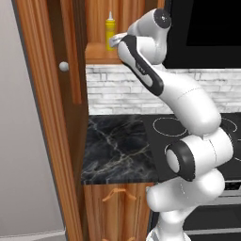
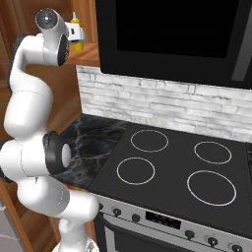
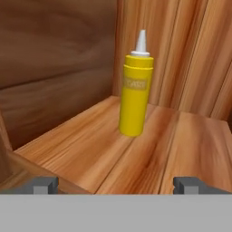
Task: Move the mustard and shaker from the cabinet to the dining counter.
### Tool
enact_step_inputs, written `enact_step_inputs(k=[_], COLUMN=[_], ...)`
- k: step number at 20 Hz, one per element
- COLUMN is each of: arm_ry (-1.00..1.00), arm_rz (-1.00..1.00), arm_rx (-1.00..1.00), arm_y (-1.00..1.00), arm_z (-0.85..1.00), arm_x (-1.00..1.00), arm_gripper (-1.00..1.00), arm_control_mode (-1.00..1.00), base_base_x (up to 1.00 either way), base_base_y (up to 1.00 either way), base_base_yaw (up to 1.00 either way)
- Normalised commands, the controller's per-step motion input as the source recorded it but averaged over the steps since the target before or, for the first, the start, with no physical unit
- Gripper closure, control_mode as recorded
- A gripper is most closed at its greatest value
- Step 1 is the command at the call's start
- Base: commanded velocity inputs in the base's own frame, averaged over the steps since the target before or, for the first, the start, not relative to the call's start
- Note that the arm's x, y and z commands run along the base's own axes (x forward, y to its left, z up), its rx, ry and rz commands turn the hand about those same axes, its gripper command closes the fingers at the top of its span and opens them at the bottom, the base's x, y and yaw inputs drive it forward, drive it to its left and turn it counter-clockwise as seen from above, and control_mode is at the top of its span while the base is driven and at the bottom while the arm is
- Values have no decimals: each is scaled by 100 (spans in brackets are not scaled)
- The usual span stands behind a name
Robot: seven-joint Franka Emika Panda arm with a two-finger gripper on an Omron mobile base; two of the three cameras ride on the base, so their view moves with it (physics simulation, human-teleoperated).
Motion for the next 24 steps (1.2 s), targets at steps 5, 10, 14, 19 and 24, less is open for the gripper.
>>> enact_step_inputs(k=[5, 10, 14, 19, 24], arm_ry=[-1, 0, 0, 0, 0], arm_rz=[-9, -8, -2, 0, 0], arm_rx=[-2, 0, 0, 0, 0], arm_y=[0, 2, 11, 16, 7], arm_z=[-15, -6, 0, 0, 0], arm_x=[37, 27, 9, 13, 28], arm_gripper=[-100, -100, -100, -100, -100], arm_control_mode=[-100, -100, -100, -100, -100], base_base_x=[0, 0, 0, 0, 0], base_base_y=[0, 0, 0, 0, 0], base_base_yaw=[0, 0, 0, 0, 0])
